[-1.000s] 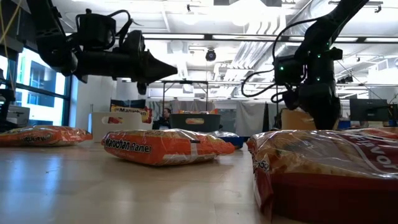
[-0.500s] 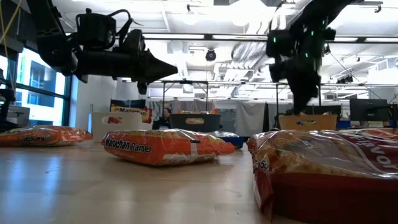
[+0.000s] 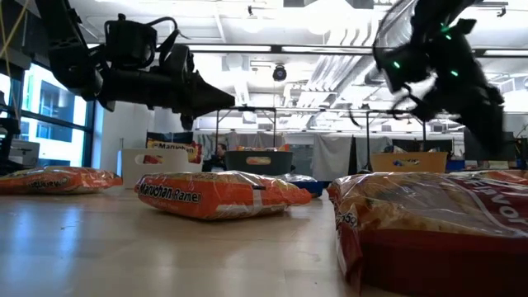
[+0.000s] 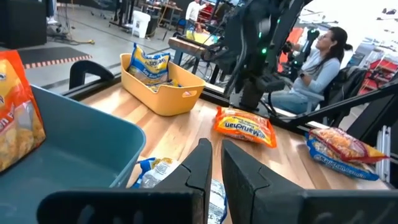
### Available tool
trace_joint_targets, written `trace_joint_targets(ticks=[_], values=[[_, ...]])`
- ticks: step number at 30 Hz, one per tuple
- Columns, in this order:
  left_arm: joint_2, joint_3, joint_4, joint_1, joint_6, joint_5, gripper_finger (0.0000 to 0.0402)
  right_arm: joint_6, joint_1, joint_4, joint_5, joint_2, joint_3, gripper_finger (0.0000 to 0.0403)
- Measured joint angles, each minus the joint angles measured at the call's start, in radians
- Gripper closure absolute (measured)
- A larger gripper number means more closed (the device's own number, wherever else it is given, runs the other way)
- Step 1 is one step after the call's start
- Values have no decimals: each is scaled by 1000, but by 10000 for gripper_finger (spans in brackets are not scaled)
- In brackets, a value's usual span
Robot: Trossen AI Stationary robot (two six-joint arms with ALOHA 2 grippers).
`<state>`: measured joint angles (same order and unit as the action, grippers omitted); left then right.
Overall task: Sort Maruchan noodles
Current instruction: Put the orange noodle pack into the blue bin
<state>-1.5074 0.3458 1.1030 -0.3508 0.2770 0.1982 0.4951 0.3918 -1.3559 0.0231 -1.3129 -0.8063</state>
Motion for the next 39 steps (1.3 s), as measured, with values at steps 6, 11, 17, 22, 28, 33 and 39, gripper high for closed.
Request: trace_joint_targets(ticks=[6, 11, 17, 22, 28, 33, 39], values=[[0, 0, -2, 0, -18, 1, 387, -4, -25, 134, -25, -15, 51, 367], [0, 1, -6, 0, -19, 2, 399, 3, -52, 220, 84, -25, 71, 385], [0, 3, -6, 0, -19, 1, 401, 49, -91, 271, 116, -35, 82, 399], [0, 3, -6, 0, -19, 1, 401, 95, -119, 430, 195, -37, 58, 402], [0, 3, -6, 0, -3, 1, 401, 101, -150, 570, 220, -37, -43, 401], [0, 4, -40, 4, 84, 35, 400, 47, -152, 353, 157, -37, -168, 373], [-5, 4, -134, 39, 107, 53, 379, 117, -152, 210, 161, -37, -64, 308]])
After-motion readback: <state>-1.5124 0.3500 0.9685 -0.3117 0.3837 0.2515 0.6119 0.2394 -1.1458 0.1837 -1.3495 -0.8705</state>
